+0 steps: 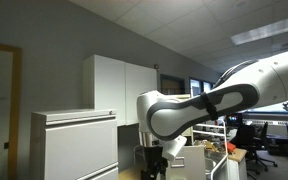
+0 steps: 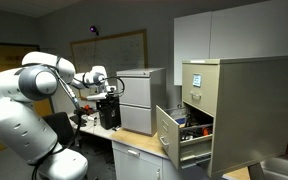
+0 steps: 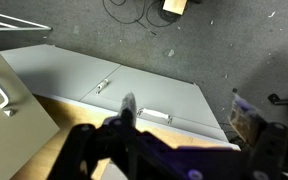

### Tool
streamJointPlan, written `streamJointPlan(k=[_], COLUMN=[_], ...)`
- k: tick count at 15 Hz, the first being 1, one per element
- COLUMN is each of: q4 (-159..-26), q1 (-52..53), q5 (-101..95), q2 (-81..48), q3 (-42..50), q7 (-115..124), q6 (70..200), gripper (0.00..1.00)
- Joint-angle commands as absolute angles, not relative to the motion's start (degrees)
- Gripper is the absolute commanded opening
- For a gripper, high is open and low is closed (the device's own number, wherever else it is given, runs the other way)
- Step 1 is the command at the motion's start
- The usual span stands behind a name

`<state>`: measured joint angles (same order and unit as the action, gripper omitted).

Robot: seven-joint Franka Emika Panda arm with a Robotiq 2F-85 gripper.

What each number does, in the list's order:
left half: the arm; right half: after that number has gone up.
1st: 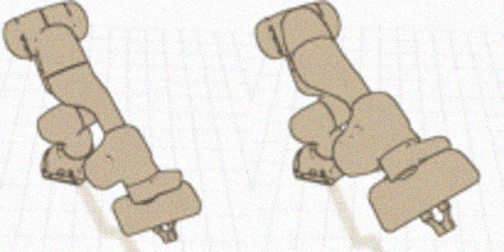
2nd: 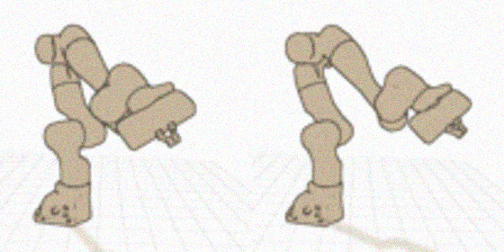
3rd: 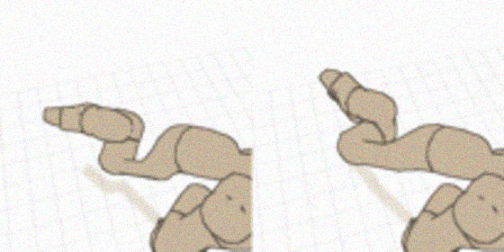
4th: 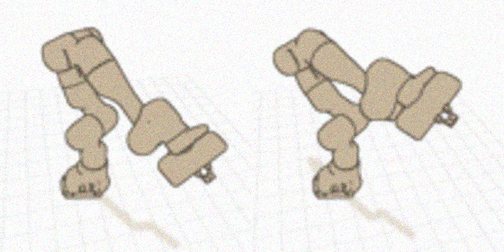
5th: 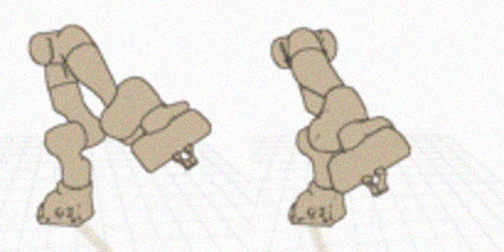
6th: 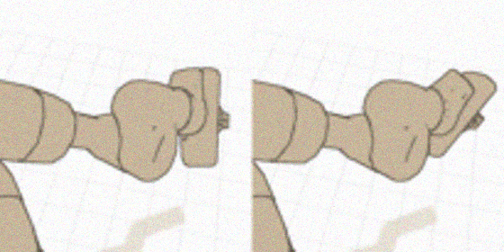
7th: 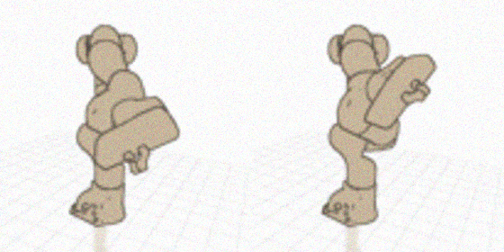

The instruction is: Close the open drawer

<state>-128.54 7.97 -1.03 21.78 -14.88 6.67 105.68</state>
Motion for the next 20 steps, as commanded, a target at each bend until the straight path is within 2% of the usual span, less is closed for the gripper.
streamJointPlan(k=[1,5,6,7,8,16,17,20], q4=[-127.82,-127.75,-127.98,-128.14,-128.29,-128.44,-128.6,-127.81], q1=[8.31,7.43,7.21,6.98,6.76,4.93,4.93,5.01], q5=[-4.5,-13.51,-15.97,-17.92,-19.59,-42.81,-48.06,-60.61], q2=[21.0,19.05,18.35,17.34,16.35,6.32,5.0,0.47], q3=[-14.7,-14.9,-14.81,-14.52,-14.25,-12.62,-12.37,-10.81], q7=[7.33,6.89,6.91,6.92,7.14,12.12,15.52,24.71], q6=[105.66,106.4,106.85,107.26,107.78,113.09,114.94,119.77], gripper=[1.0,1.0,0.75,0.73,0.67,0.04,0.0,0.0])
